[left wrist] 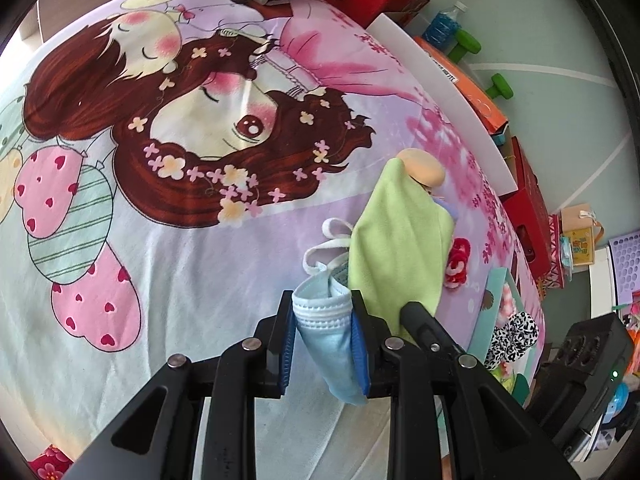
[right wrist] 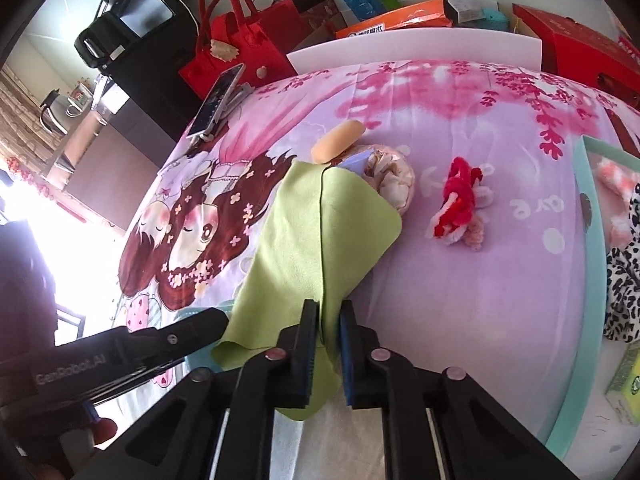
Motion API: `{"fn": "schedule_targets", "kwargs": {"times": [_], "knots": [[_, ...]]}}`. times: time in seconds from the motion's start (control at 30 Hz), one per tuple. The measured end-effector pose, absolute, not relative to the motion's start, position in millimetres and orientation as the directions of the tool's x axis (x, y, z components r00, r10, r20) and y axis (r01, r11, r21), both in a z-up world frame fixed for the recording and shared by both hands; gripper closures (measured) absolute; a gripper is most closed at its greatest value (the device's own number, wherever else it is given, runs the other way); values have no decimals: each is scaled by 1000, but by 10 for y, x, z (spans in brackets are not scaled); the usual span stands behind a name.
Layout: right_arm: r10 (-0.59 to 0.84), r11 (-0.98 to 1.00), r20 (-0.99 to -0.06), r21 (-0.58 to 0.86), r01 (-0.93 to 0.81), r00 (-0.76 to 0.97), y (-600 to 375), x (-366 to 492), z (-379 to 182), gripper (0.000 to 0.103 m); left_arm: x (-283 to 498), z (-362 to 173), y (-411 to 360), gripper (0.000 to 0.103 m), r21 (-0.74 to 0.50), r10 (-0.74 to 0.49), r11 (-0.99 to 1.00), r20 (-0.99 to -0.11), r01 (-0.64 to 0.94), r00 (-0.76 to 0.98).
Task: Organize soft objects
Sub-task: 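Lift the mask with left gripper while right gripper lifts the green cloth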
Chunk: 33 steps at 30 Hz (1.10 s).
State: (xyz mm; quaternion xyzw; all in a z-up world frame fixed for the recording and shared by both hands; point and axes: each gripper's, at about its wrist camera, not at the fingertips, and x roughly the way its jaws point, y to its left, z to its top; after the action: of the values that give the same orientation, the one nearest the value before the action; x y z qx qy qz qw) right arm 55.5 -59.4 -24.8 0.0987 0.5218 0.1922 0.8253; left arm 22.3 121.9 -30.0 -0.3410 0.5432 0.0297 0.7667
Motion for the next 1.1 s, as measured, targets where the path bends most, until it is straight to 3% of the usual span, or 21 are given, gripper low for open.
{"fn": "schedule_targets", "kwargs": {"times": [0.63,1.1], "knots": [[392,918,-790,371,-141,472,-948,496,6,99,202,-160,1271,79,-487,-285,776,-838,-401,465],[431,891,-679,425,-160,595,-1179,286,470,99,168,148,1234,79,-523,-278,789,-772,-322,572]]}}
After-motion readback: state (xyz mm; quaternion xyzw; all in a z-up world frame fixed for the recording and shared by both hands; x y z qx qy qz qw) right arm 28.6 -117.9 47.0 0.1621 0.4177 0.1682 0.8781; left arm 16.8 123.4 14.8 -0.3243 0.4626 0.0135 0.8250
